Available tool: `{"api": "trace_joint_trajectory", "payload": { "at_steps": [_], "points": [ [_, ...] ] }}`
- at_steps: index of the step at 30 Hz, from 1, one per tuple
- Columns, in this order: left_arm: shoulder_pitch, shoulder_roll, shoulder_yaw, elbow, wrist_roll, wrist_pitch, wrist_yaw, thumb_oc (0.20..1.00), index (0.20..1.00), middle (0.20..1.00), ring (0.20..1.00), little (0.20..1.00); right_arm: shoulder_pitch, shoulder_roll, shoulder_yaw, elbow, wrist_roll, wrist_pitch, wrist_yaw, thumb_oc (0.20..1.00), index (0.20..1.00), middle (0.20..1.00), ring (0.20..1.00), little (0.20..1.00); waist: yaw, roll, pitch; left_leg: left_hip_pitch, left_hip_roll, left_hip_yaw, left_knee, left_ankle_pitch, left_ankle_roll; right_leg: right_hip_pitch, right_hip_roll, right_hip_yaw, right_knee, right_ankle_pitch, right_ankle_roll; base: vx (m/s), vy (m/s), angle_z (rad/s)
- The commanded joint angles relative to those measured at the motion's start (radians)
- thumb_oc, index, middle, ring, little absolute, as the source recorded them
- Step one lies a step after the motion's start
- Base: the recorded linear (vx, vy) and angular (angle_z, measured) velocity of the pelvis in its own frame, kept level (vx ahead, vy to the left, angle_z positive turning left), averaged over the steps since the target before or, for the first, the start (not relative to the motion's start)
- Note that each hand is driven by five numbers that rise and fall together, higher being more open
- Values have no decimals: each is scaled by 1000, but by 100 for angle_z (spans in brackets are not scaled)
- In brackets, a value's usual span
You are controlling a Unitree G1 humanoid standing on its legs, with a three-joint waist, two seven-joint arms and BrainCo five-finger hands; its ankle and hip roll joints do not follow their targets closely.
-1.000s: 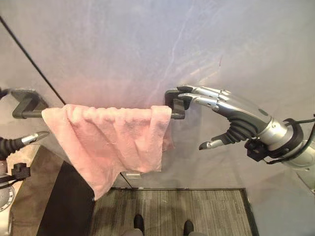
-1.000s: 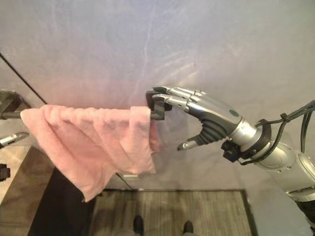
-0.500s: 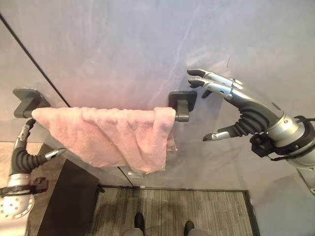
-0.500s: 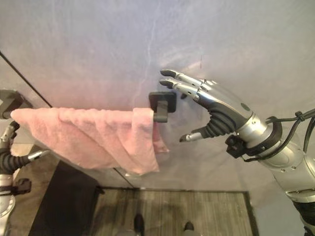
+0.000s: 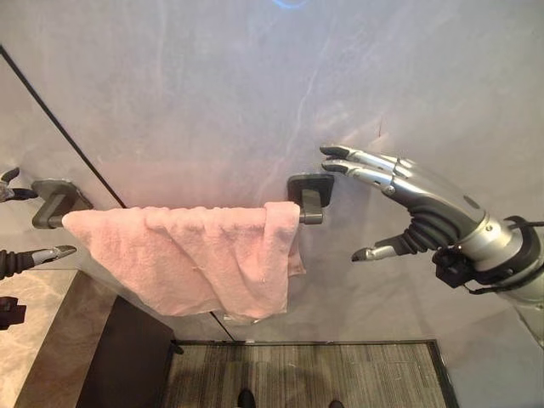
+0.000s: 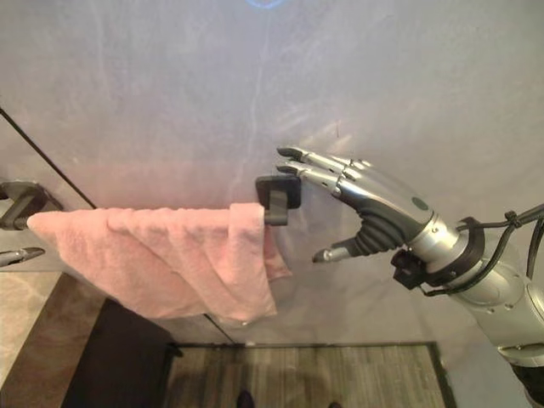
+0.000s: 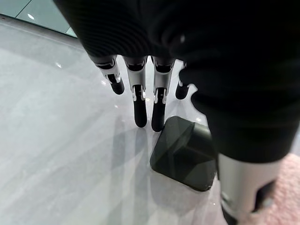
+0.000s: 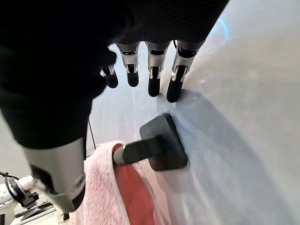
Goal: Put brush and paste in cup on sink, flatten towel.
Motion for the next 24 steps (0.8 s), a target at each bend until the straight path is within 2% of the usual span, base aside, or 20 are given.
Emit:
{"api": "trace_joint_trajectory", "payload": {
  "at_steps": [1, 2, 3, 4, 5, 8, 9, 10, 11, 12, 13, 16, 17, 18, 19, 20, 21, 22, 24],
  "points": [
    [-85, 70, -8, 10, -1, -43, 44, 1000, 1000, 1000, 1000, 1000, -64, 14, -3, -3, -53, -1, -45, 1000, 1000, 1000, 1000, 1000, -14, -18, 41, -45, -38, -9, 50, -59, 27, -158, -29, 135, 7, 163, 48, -422, 113, -39],
    [-105, 68, -26, 32, -20, -39, 52, 1000, 1000, 1000, 1000, 1000, -88, 20, 16, 1, -60, 2, -50, 1000, 1000, 1000, 1000, 1000, -5, -16, 57, -73, -34, -3, 60, -46, 37, -166, 0, 125, 96, 135, 41, -344, 80, -48],
    [-117, 71, -33, 43, -25, -37, 58, 1000, 1000, 1000, 1000, 1000, -117, 23, 38, 6, -69, 5, -55, 1000, 1000, 1000, 1000, 1000, 12, -6, 65, -101, -23, 9, 71, -34, 38, -174, 8, 89, 164, 83, 24, -271, 60, -42],
    [-119, 71, -32, 45, -25, -37, 59, 1000, 1000, 1000, 1000, 1000, -123, 22, 41, 8, -70, 5, -56, 1000, 1000, 1000, 1000, 1000, 12, -6, 65, -106, -22, 10, 74, -31, 37, -182, 9, 90, 171, 83, 22, -239, 66, -33],
    [-117, 48, -36, 35, -32, -34, 69, 1000, 1000, 1000, 1000, 1000, -168, 41, 80, 14, -98, 7, -71, 1000, 1000, 1000, 1000, 1000, 48, 9, 54, -146, 3, 40, 72, 0, 39, -138, 0, 0, 315, -13, -10, -144, 29, -48],
    [-101, 22, -37, 33, -35, -32, 67, 1000, 1000, 1000, 1000, 1000, -187, 59, 101, 27, -99, 10, -73, 1000, 1000, 1000, 1000, 1000, 63, 4, 41, -155, 10, 49, 53, 29, 39, -105, 10, 13, 400, -27, -19, -109, -68, -63],
    [-92, 2, -41, 61, -39, -21, 66, 1000, 1000, 1000, 1000, 1000, -191, 56, 111, 33, -94, 8, -69, 1000, 1000, 1000, 1000, 1000, 82, -22, 25, -178, 9, 50, 49, 50, 23, -25, 4, 30, 314, -44, -13, -152, -223, -19],
    [-95, -5, -46, 59, -44, -20, 64, 1000, 1000, 1000, 1000, 1000, -196, 57, 116, 37, -92, 9, -70, 1000, 1000, 1000, 1000, 1000, 90, -26, 27, -195, 15, 47, 50, 69, 15, -1, 10, 32, 267, -51, -13, -208, -265, -20],
    [-102, -14, -45, 64, -52, -19, 64, 1000, 1000, 1000, 1000, 1000, -193, 53, 114, 36, -85, 10, -68, 1000, 1000, 1000, 1000, 1000, 98, -34, 28, -219, 24, 42, 49, 90, 2, 24, 24, 30, 181, -105, -24, -277, -255, -32],
    [-117, -22, -51, 95, -65, -20, 71, 1000, 1000, 1000, 1000, 1000, -215, 53, 129, 34, -79, 11, -65, 1000, 1000, 1000, 1000, 1000, 107, -43, 36, -252, 47, 54, 54, 120, -16, 34, 37, 1, 106, -119, -39, -449, -395, -42],
    [-154, -32, -74, 109, -93, -23, 67, 1000, 1000, 1000, 1000, 1000, -241, 35, 142, 34, -73, 11, -67, 1000, 1000, 1000, 1000, 1000, 116, -40, 60, -305, 72, 47, 78, 172, -55, 26, 76, -1, 65, -122, -57, -503, -442, -39],
    [-199, -76, -135, 130, -110, -21, 67, 1000, 1000, 1000, 1000, 1000, -245, 23, 127, 23, -53, 6, -74, 1000, 1000, 1000, 1000, 1000, 109, -8, 109, -339, 112, -19, 87, 242, -110, 31, 121, -18, 38, -115, -73, -345, -257, -2],
    [-206, -93, -150, 130, -105, -23, 71, 1000, 1000, 1000, 1000, 1000, -265, 22, 140, 31, -54, 7, -78, 1000, 1000, 1000, 1000, 1000, 115, 1, 129, -335, 118, -81, 74, 263, -124, 26, 125, -15, 52, -120, -82, -156, -91, 22],
    [-206, -93, -150, 130, -105, -23, 71, 1000, 1000, 1000, 1000, 1000, -266, 21, 141, 31, -54, 7, -79, 1000, 1000, 1000, 1000, 1000, 114, 3, 130, -335, 119, -82, 74, 264, -124, 25, 127, -15, 51, -119, -82, -175, -68, 9],
    [-202, -102, -162, 123, -95, -23, 68, 1000, 1000, 1000, 1000, 1000, -280, 24, 148, 38, -50, 2, -81, 1000, 1000, 1000, 1000, 1000, 118, -3, 144, -332, 113, -148, 80, 254, -123, 14, 122, -10, 66, -120, -85, -232, -76, -9],
    [-194, -110, -166, 79, -77, -20, 53, 1000, 1000, 1000, 1000, 1000, -263, 25, 135, 45, -26, 1, -78, 1000, 1000, 1000, 1000, 1000, 91, -16, 143, -310, 135, -114, 108, 216, -109, 1, 105, -35, 67, -104, -87, -242, -70, -8],
    [-192, -112, -165, 75, -76, -17, 53, 1000, 1000, 1000, 1000, 1000, -261, 25, 132, 43, -26, 1, -77, 1000, 1000, 1000, 1000, 1000, 92, -13, 143, -314, 137, -115, 111, 218, -107, -1, 107, -35, 64, -99, -87, -224, -45, 7],
    [-198, -105, -185, 100, -74, -22, 45, 1000, 1000, 1000, 1000, 1000, -251, 23, 137, 60, -21, 1, -74, 1000, 1000, 1000, 1000, 1000, 80, -18, 135, -287, 153, -88, 138, 192, -101, -10, 99, -44, 61, -87, -88, -116, -4, 18],
    [-211, -102, -205, 73, -62, -23, 41, 1000, 1000, 1000, 1000, 1000, -204, 23, 114, 61, -25, 0, -85, 1000, 1000, 1000, 1000, 1000, 55, -27, 105, -218, 156, -85, 183, 126, -95, -12, 81, -58, 46, -73, -90, -119, 7, 21]
  ]
}}
